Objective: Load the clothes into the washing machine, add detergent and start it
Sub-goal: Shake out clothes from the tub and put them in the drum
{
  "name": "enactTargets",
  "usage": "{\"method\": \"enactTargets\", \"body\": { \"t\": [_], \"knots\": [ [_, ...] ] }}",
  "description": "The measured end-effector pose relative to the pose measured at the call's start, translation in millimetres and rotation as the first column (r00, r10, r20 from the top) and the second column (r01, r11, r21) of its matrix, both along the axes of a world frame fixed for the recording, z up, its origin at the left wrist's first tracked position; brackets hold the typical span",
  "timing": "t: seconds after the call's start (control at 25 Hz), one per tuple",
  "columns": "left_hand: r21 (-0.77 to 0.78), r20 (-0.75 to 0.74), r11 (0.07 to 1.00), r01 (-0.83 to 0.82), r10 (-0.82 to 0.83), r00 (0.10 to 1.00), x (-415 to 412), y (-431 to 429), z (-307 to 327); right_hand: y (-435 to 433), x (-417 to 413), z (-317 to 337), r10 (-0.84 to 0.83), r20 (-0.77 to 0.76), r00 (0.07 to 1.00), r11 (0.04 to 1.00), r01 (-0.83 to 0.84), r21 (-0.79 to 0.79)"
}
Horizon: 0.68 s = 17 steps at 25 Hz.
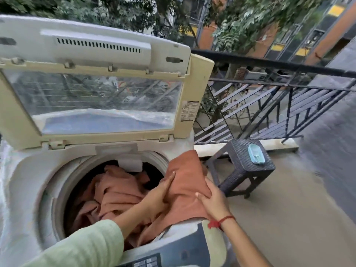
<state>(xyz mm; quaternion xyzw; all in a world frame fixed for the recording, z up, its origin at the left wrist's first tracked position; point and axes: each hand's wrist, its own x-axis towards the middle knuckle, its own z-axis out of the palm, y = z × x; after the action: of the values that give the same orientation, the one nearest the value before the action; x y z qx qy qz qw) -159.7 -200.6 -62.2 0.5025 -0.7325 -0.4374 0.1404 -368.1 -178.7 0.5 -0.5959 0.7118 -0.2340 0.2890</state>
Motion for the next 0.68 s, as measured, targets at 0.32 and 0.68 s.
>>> {"method": "enactTargets", "body": {
  "t": [0.32, 0.68],
  "knots": [
    [-0.373, 0.145, 0.913, -0.168, 0.236, 0.961, 57, 6, 74, 3, 49, 94, 0.071, -0.239, 0.968, 0.978, -0.115, -0.175],
    [-0.772, 0.247, 0.493, -0.402, 0.814, 0.526, 244, 85, 183, 38, 243, 127, 0.423, -0.457, 0.783, 0.602, -0.619, -0.504]
  ]
}}
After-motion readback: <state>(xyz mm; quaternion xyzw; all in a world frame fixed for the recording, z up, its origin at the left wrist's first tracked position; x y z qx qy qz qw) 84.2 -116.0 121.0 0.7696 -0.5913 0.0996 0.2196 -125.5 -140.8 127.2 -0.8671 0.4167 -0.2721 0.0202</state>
